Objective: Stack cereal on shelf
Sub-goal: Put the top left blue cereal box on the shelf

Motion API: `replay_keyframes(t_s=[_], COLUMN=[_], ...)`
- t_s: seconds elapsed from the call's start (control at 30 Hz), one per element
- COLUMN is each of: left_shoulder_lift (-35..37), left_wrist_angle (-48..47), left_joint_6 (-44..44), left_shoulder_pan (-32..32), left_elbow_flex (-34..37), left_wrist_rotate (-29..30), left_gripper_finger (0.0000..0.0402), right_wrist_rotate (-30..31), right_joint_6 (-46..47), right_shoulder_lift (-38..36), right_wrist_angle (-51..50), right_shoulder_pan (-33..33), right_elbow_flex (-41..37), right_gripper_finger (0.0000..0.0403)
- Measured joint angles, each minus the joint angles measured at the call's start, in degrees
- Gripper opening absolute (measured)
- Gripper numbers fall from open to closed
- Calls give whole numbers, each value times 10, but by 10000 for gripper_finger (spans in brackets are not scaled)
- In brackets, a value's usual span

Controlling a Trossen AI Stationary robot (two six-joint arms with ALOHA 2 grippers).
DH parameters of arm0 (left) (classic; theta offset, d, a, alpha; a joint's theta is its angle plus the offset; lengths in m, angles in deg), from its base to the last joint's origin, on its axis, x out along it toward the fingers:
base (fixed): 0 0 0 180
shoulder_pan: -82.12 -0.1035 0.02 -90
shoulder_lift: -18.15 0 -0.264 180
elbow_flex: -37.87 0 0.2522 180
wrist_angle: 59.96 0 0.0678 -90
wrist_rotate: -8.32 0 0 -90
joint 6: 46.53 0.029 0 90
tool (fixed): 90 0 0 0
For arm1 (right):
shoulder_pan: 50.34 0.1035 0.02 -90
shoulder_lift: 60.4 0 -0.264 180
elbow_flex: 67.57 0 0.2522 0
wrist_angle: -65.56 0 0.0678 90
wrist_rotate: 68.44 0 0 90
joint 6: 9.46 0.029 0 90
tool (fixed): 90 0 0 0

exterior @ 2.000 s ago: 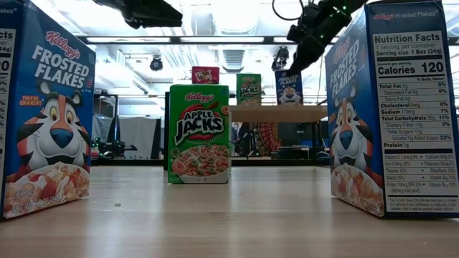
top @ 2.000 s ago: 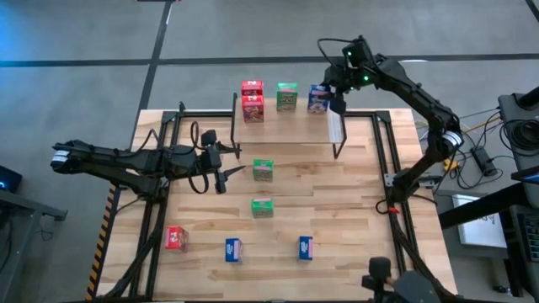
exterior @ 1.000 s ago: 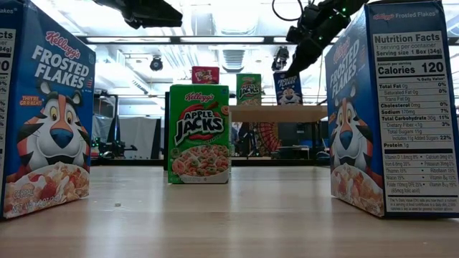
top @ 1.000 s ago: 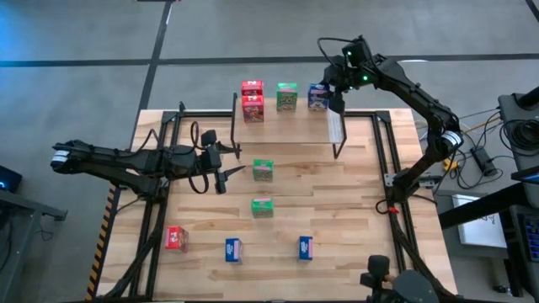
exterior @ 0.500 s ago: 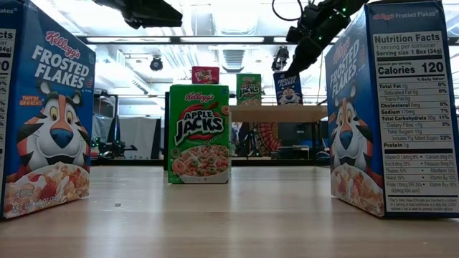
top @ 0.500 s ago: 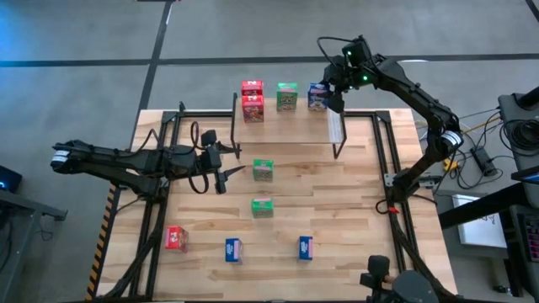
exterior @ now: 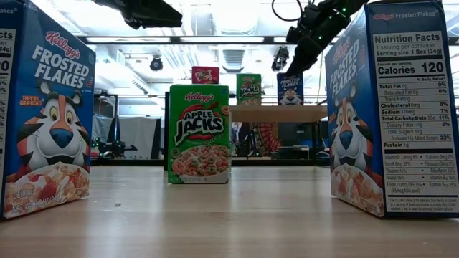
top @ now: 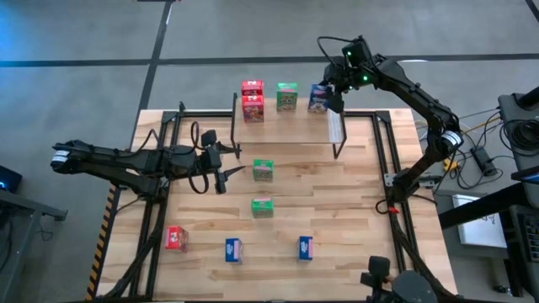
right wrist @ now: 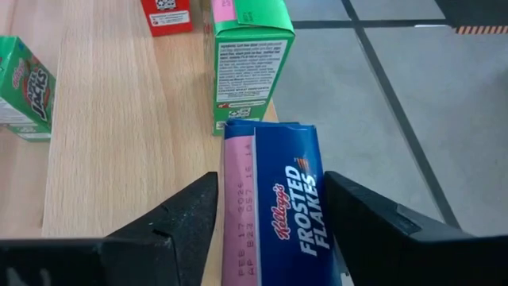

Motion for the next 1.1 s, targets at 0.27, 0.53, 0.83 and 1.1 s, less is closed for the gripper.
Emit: replay_keyframes(t_s=[0.27, 0.53, 0.83, 1.1], left_shoulder_lift=[0, 0, 0, 0], left_wrist_angle=[0, 0, -7, -16], left_joint_6=[0, 0, -4, -4], left_shoulder_pan=[0, 0, 0, 0], left_elbow_flex=[0, 0, 0, 0], left_wrist_rotate=[0, 0, 0, -1], left_gripper_finger=[215, 215, 215, 215], right_wrist_rotate=[0, -2, 20, 249], right_joint_6=[9, 126, 283, 360], right_shoulder_lift=[-2, -11, -16, -16], right_wrist_angle=[-3, -39, -140, -185], right_shoulder_pan=[0, 24, 86, 132], right_elbow_flex=[23, 92, 91, 54], right_gripper_finger=[240, 229, 142, 34])
